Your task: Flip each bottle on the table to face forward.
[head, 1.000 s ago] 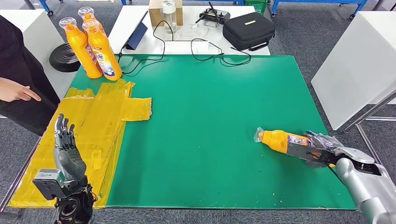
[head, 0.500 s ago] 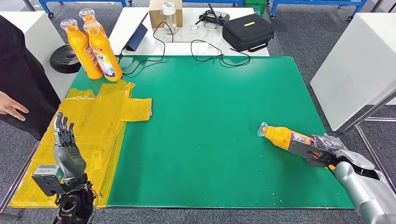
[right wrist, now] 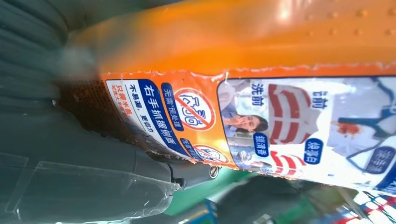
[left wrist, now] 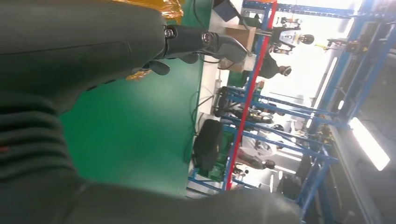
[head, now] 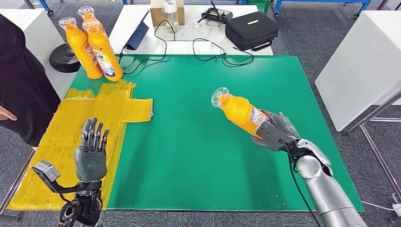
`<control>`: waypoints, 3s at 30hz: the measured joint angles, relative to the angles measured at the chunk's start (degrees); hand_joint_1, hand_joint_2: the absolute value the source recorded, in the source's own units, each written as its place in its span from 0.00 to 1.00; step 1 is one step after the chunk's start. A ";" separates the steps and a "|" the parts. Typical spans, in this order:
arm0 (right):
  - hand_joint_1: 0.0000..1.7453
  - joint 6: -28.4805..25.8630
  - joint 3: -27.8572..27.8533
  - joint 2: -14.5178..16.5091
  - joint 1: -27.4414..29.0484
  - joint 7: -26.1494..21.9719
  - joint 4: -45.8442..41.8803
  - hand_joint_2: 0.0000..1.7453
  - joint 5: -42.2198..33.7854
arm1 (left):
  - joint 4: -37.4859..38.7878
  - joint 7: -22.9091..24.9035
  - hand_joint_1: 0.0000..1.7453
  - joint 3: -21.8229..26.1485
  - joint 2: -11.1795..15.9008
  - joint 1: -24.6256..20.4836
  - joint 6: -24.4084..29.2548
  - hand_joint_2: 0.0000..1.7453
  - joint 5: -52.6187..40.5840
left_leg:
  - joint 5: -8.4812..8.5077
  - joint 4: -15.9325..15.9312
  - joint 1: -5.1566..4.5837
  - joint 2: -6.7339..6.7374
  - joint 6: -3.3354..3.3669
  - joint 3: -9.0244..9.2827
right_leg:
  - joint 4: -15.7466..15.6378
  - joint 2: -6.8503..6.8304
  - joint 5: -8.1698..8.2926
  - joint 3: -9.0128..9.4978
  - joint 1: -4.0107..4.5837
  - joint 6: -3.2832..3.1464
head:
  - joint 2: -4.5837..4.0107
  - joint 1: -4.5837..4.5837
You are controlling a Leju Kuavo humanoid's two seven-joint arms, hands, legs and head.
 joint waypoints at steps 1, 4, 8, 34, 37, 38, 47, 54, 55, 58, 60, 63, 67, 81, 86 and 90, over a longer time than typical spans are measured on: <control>1.00 -0.23 0.35 0.68 -0.11 -0.30 -0.63 1.00 -0.40 | 0.06 0.26 0.00 -0.04 -0.11 0.03 -0.58 1.00 0.28 | 0.00 0.00 0.00 -0.05 0.00 -0.05 | 0.00 -0.05 0.00 -0.01 0.00 0.00 | 0.00 0.00; 1.00 -0.62 2.02 4.20 -1.14 -0.61 -1.32 1.00 -0.87 | 0.10 1.11 0.00 -0.68 -0.83 -0.34 -2.19 1.00 0.66 | -0.01 0.00 -0.01 0.04 0.00 -0.10 | 0.00 0.02 0.02 -0.08 -0.01 0.00 | 0.00 0.00; 1.00 -0.98 5.93 12.30 -4.42 0.20 0.82 1.00 -2.22 | 0.09 2.50 0.00 -2.94 -2.77 -2.03 -1.26 1.00 -0.25 | 0.03 0.00 0.03 0.28 -0.05 -0.09 | 0.01 0.15 0.04 -0.22 0.02 -0.02 | 0.00 -0.02; 1.00 -3.60 13.60 34.10 -13.04 -1.10 26.59 1.00 -10.27 | 4.03 5.89 0.00 -9.04 -5.95 -10.97 3.07 1.00 0.64 | 0.11 0.00 0.21 0.21 -0.17 -0.21 | 0.02 0.13 0.06 -0.34 0.19 -0.05 | 0.00 0.01; 1.00 -4.23 15.02 34.44 -13.06 -1.14 28.55 1.00 -11.01 | 4.46 6.00 0.00 -9.04 -6.20 -11.41 3.41 1.00 0.60 | 0.11 0.00 0.20 0.22 -0.17 -0.23 | 0.02 0.13 0.05 -0.34 0.18 -0.05 | 0.00 0.02; 1.00 -4.43 15.55 34.54 -13.04 -1.15 29.12 1.00 -11.18 | 4.59 6.06 0.00 -9.04 -6.27 -11.54 3.51 1.00 0.59 | 0.10 0.00 0.20 0.22 -0.17 -0.24 | 0.02 0.13 0.05 -0.35 0.18 -0.05 | 0.00 0.02; 1.00 -5.81 19.29 34.77 -13.03 0.02 31.57 1.00 -10.33 | 5.50 6.40 0.00 -9.04 -6.58 -11.99 3.77 1.00 0.51 | 0.10 0.00 0.20 0.22 -0.17 -0.26 | 0.02 0.13 0.06 -0.39 0.18 -0.05 | 0.00 0.01; 1.00 -11.46 27.81 35.17 -12.80 5.52 31.64 1.00 -6.47 | 6.67 6.57 0.00 -8.72 -6.83 -12.08 4.33 1.00 0.25 | 0.10 0.00 0.20 0.24 -0.17 -0.26 | 0.02 0.15 0.05 -0.42 0.18 -0.05 | 0.00 0.01; 1.00 -12.09 28.95 35.19 -12.87 6.38 31.52 1.00 -5.94 | 6.90 6.58 0.00 -8.59 -6.85 -12.05 4.35 1.00 0.25 | 0.10 0.00 0.20 0.24 -0.17 -0.26 | 0.02 0.15 0.05 -0.43 0.18 -0.05 | 0.00 0.01; 1.00 -13.03 31.58 35.16 -13.26 8.33 31.17 1.00 -5.26 | 7.59 6.59 0.00 -8.20 -6.92 -11.98 4.24 1.00 0.33 | 0.10 0.00 0.20 0.25 -0.17 -0.27 | 0.02 0.15 0.05 -0.44 0.18 -0.05 | 0.00 0.01; 1.00 -13.84 32.94 35.12 -13.61 9.40 31.08 1.00 -4.61 | 8.07 6.81 0.00 -7.94 -6.93 -11.97 3.88 1.00 0.48 | 0.10 0.00 0.20 0.25 -0.17 -0.28 | 0.02 0.15 0.05 -0.45 0.18 -0.05 | 0.00 0.01; 1.00 -15.34 34.62 35.04 -14.16 11.15 30.94 1.00 -2.55 | 8.88 7.52 0.71 -7.62 -6.99 -11.98 3.19 1.00 0.46 | 0.10 0.00 0.20 0.25 -0.17 -0.27 | 0.02 0.16 0.06 -0.46 0.18 -0.05 | 0.00 0.01; 1.00 -15.72 35.59 34.92 -14.71 12.73 30.41 1.00 -0.58 | 9.45 7.69 1.00 -7.56 -7.41 -11.96 2.79 1.00 -0.30 | 0.10 0.00 0.20 0.25 -0.17 -0.28 | 0.02 0.16 0.06 -0.45 0.18 -0.05 | 0.00 0.02; 0.56 -15.63 36.39 34.85 -15.27 14.13 29.47 1.00 -1.34 | 8.13 9.09 1.00 -6.57 -8.44 -11.91 2.73 1.00 -0.63 | 0.10 0.00 0.20 0.25 -0.17 -0.29 | 0.02 0.16 0.06 -0.45 0.18 -0.05 | 0.00 0.01; 0.00 -16.21 36.06 34.79 -15.23 12.72 29.31 0.00 -1.85 | 6.05 9.90 1.00 -6.39 -8.66 -11.50 4.74 1.00 -2.91 | 0.11 0.00 0.20 0.24 -0.17 -0.30 | 0.02 0.15 0.06 -0.45 0.18 -0.05 | 0.00 0.02; 0.00 -15.85 33.27 34.80 -14.66 10.44 29.30 0.00 -0.60 | 3.44 10.87 1.00 -6.26 -8.65 -10.95 9.73 1.00 -9.68 | 0.10 0.00 0.20 0.24 -0.17 -0.32 | 0.02 0.15 0.06 -0.46 0.18 -0.05 | 0.00 0.01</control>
